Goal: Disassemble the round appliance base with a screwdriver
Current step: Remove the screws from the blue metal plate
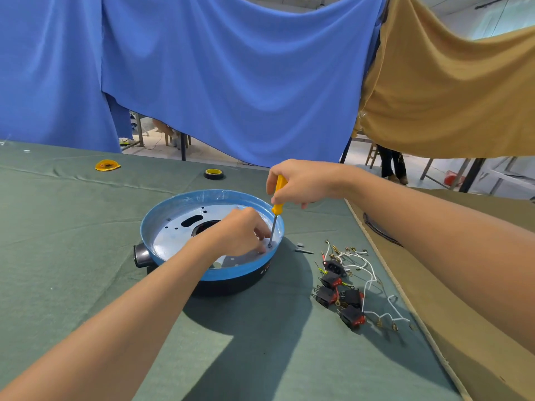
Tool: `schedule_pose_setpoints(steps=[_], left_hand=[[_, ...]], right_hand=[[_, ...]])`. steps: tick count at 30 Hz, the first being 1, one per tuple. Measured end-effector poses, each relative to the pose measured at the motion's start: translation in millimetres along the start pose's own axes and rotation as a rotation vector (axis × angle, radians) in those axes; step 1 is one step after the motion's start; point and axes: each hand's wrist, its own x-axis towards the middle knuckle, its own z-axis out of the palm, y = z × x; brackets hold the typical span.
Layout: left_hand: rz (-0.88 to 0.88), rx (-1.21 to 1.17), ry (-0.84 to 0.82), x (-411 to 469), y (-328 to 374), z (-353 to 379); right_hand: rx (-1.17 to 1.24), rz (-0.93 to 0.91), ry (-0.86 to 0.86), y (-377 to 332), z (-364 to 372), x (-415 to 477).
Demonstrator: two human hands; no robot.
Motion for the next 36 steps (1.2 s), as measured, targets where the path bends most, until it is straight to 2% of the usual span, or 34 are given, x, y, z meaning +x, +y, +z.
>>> schedule_pose_setpoints(steps=[2, 5, 8, 14, 17, 21, 24, 32, 36], left_hand=[[-0.012, -0.038, 0.009, 1, -2, 3], [-0.025, -0.071, 0.016, 4, -4, 6], [-0.04, -0.079, 0.034, 6, -4, 10], [-0.025, -0.033, 0.062, 8, -3, 14], [-0.007, 0.016, 0.09, 7, -2, 16], [-0.01, 0.096, 0.131, 3, 1, 16], [0.017, 0.144, 0.13, 0, 4, 15], [0.081, 0.191, 0.138, -1, 7, 14], [0.064, 0.123, 0.063, 0, 2, 10]], right_hand=[[-0.035, 0.013, 0.003, 1, 0, 0], [-0.19, 0.02, 0.108, 4, 3, 2], [-0.187, -0.022, 0.142, 8, 4, 2], [0.088, -0.056, 0.056, 8, 1, -7], [0.245, -0.041, 0.142, 11, -2, -8], [0.467, 0.151, 0.307, 20, -2, -5], [0.7, 0.265, 0.223, 29, 10, -6], [0.733, 0.392, 0.097, 32, 80, -1], [0.803, 0.436, 0.166, 29, 91, 4]])
